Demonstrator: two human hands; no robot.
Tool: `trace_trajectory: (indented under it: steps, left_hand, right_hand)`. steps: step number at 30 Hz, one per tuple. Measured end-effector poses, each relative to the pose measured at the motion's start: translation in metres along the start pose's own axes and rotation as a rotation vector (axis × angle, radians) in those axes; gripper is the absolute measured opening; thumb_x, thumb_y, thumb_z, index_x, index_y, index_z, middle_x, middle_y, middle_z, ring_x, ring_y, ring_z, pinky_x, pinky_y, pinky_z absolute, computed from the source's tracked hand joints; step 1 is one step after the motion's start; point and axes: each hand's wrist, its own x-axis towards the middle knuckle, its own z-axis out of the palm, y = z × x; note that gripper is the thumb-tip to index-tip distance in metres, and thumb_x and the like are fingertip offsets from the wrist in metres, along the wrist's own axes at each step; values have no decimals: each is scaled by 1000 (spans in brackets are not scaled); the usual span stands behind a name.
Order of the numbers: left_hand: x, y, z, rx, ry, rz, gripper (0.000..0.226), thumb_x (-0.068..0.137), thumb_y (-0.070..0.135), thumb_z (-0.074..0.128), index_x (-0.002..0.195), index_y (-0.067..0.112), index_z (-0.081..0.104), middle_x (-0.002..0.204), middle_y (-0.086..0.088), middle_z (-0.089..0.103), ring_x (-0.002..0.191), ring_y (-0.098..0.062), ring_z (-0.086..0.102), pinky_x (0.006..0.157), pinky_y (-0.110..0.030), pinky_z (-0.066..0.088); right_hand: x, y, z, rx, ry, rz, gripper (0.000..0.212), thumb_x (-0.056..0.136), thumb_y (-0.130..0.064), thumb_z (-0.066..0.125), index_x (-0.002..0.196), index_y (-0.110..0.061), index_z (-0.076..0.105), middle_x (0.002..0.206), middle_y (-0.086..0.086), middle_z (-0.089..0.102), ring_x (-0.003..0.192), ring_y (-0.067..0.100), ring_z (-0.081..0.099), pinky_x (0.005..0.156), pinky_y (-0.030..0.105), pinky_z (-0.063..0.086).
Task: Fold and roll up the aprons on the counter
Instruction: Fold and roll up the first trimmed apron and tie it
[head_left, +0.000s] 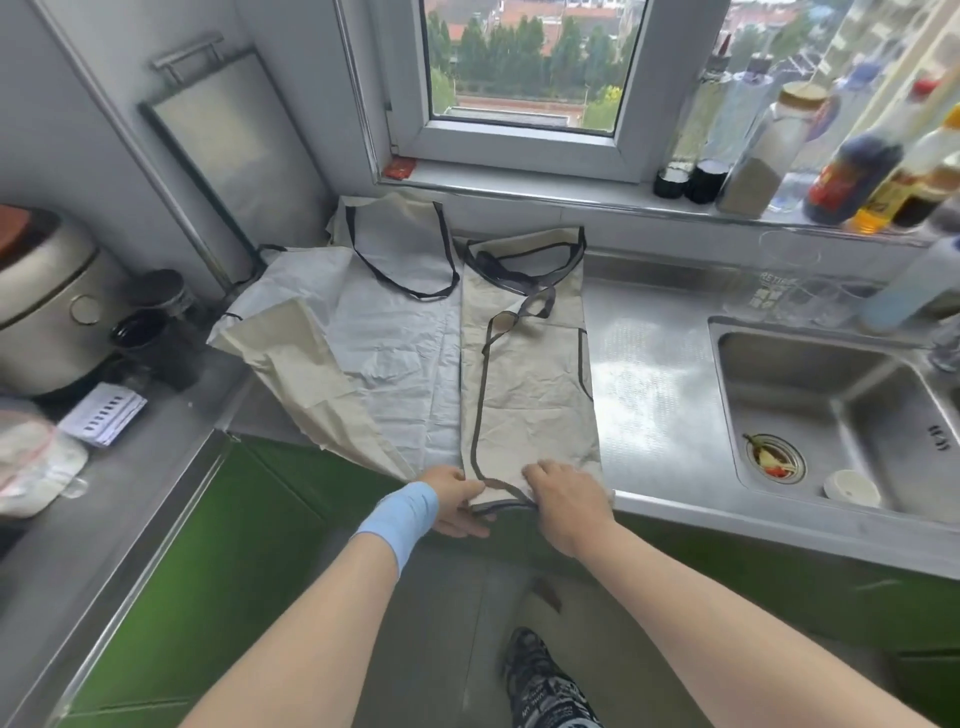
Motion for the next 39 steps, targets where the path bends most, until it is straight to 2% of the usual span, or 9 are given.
trace_trajectory:
  steps: [4,6,9,13,19,23,28,32,39]
  left_hand:
    - [-16,26,-8,745,447,213,47,85,46,58,126,23,50,120,-5,61,111,-29,58,87,-35,50]
    - [-31,44,-6,712,271,455,56,76,63,59,123,32,58,128,3,58,121,-22,51,100,-37,43]
    - [-59,70,2,851,-67,383,58,71,56,66,124,35,58,124,12,60,110,-14,56,93,-28,44]
    - [-54,100,-8,1166,119,478,18,83,18,60,99,11,65,87,-7,59,82,-26,55,66,-23,40]
    - [-21,155,-32,962,273,582,16,83,21,61,96,15,67,89,-9,63,86,-26,60,68,-21,40]
    - [21,192,-46,900,387,603,6,82,21,57,76,19,59,81,-8,62,78,-26,57,66,-23,41]
    - [87,219,-53,1009,447,465,14,86,23,52,93,25,64,102,-4,66,91,-26,59,77,-28,46]
    - [146,232,-59,1180,314,333,33,89,27,60,122,26,62,126,-1,61,115,-26,58,96,-34,47]
    - [202,277,-72,1067,445,491,37,86,28,53,122,30,57,131,2,48,124,-26,45,100,-38,42]
  right_hand:
    - [9,1,-55,-37,-408,-57,44,88,-4,40,125,-20,59,123,6,61,111,30,59,84,35,48]
    - [12,0,-86,-37,-547,-44,49,91,-4,37,135,-18,54,123,7,61,104,28,60,82,34,49]
    - [18,4,-129,44,-611,-42,41,89,-12,43,127,-19,56,93,1,60,77,23,64,70,36,57]
    - [34,25,-175,-56,-531,-58,28,77,-14,51,101,-13,67,82,4,63,71,28,62,54,29,49]
    - [75,71,-186,40,-182,94,11,77,-9,48,74,-19,53,72,-2,49,79,27,53,59,27,38]
    - [117,98,-170,170,76,146,12,79,-15,48,81,-22,58,83,-3,60,84,26,54,63,30,39]
    - [178,117,-134,218,143,147,26,88,-17,46,102,-25,66,98,2,69,92,31,62,67,33,45]
    - [219,134,-105,82,-8,61,20,83,-13,47,92,-22,62,93,3,69,75,30,51,64,33,41]
    - [283,171,-101,175,129,69,26,84,-28,51,107,-26,63,105,-3,59,102,24,55,80,34,45]
